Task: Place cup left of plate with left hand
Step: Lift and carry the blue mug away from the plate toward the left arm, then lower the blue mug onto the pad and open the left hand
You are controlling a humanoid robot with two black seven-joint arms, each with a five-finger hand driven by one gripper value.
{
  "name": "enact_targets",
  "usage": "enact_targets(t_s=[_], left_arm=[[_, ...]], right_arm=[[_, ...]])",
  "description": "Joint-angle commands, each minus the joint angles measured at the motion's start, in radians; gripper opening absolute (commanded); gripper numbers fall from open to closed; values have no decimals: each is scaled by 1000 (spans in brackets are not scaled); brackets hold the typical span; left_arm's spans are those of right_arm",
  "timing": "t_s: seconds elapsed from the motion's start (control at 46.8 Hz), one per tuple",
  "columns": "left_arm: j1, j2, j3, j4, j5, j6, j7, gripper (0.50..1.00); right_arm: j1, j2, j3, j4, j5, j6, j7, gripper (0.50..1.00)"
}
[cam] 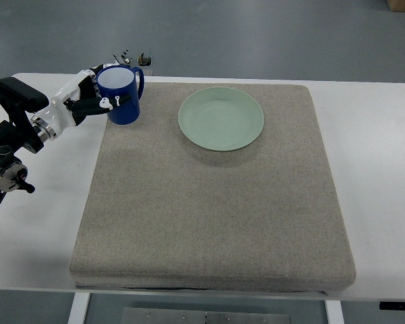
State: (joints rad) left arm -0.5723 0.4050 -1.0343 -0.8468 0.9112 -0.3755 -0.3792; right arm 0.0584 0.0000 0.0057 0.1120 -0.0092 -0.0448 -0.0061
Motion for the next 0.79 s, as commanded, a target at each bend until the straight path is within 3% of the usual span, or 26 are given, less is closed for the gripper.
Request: enact_targets(t_s=[0.0,0.769], left_arm=[[0,-3,2,26,-2,0,0,500],[19,-29,7,78,0,1,0,500]], right_arm=[[0,0,0,0,0,-1,0,934],[0,0,0,0,0,-1,0,934]])
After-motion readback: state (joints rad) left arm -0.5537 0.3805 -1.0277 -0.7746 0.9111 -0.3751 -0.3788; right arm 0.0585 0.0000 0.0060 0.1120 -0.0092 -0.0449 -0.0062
